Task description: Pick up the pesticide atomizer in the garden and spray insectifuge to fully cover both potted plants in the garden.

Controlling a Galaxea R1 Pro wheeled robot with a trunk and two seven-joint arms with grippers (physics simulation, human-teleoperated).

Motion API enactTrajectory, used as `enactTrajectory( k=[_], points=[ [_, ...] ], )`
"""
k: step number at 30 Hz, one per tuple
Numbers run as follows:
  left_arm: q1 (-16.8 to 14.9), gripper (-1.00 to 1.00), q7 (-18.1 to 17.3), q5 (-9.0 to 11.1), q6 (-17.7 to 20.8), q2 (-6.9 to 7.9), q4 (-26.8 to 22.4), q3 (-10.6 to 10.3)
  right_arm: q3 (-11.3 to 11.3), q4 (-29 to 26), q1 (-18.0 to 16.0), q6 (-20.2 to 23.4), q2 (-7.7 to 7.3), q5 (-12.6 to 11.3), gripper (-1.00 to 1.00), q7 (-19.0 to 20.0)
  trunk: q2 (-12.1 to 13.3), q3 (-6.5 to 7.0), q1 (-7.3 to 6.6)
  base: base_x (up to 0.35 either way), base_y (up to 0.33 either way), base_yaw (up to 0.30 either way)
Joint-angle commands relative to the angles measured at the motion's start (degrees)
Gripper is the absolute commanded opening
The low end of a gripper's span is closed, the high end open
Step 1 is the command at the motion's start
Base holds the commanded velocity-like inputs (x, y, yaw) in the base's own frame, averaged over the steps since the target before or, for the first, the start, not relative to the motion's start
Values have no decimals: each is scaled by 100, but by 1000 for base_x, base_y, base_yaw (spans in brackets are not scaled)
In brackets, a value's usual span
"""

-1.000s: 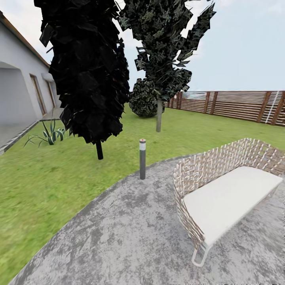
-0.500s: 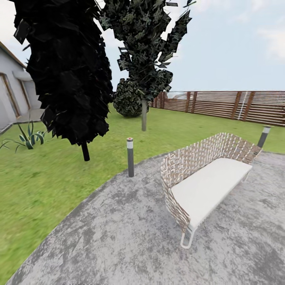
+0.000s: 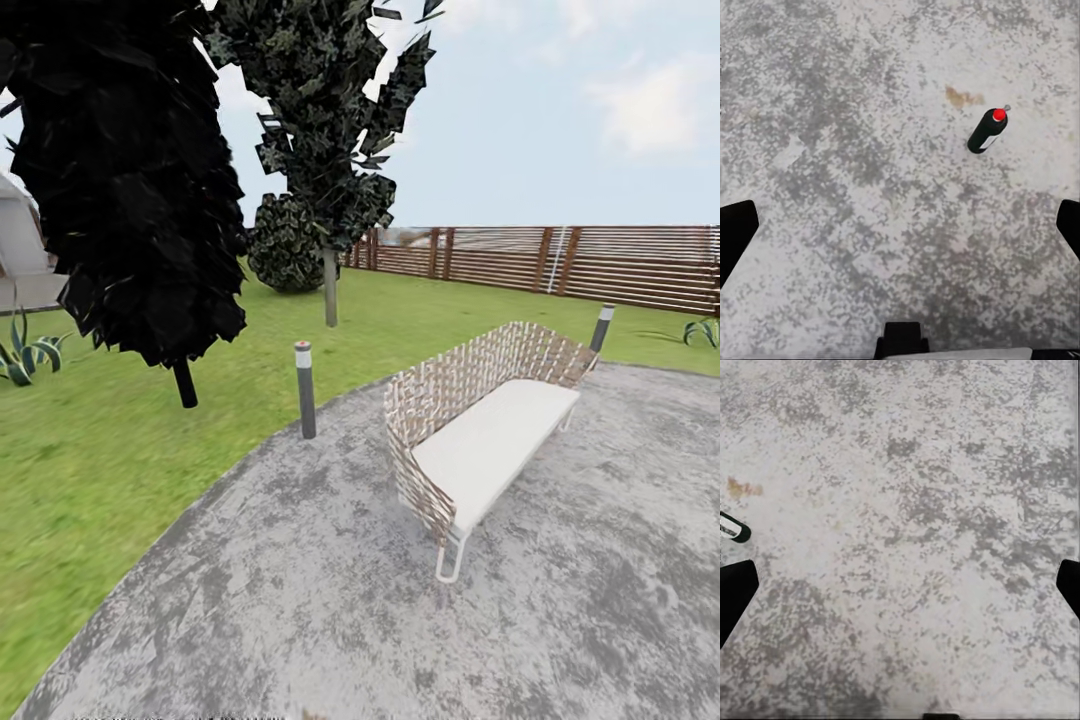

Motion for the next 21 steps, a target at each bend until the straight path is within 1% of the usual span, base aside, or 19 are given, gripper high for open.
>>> enactTrajectory(
  k=[1, 4, 9, 15, 18, 19, 21],
  points=[
    [-2, 100, -3, 2, -18, 2, 4, 1, -3, 1, -4, -19, 1, -1, 100, -5, -4, -13, -3, -207, 224, -197],
    [-2, 100, -3, 2, -18, 4, 3, 1, -11, -3, -4, -19, 1, -1, 100, -7, -4, -35, -3, -178, 224, -166],
    [-2, 100, -3, 3, -18, 5, 3, 1, -14, -5, -4, -19, 1, -1, 100, -8, -4, -65, -3, -139, 211, -53],
    [-2, 100, 2, 3, -18, 6, 3, 1, -17, -84, -4, -19, -7, 4, 100, -4, -4, -79, -3, -42, 58, -36],
    [-2, 100, 5, -3, -18, 5, 3, 1, -15, -105, -4, -19, -79, 8, 100, 12, -4, -80, -3, -5, 6, -4],
    [-2, 100, 6, -5, -18, 4, 3, 1, -14, -114, -4, -19, -150, 8, 100, 22, -4, -80, -3, -1, 1, -1],
    [-2, 100, 6, -6, -18, 4, 3, 1, -14, -117, -4, -19, -175, 8, 100, 21, -4, -80, -3, 0, 0, 0]
  ],
)
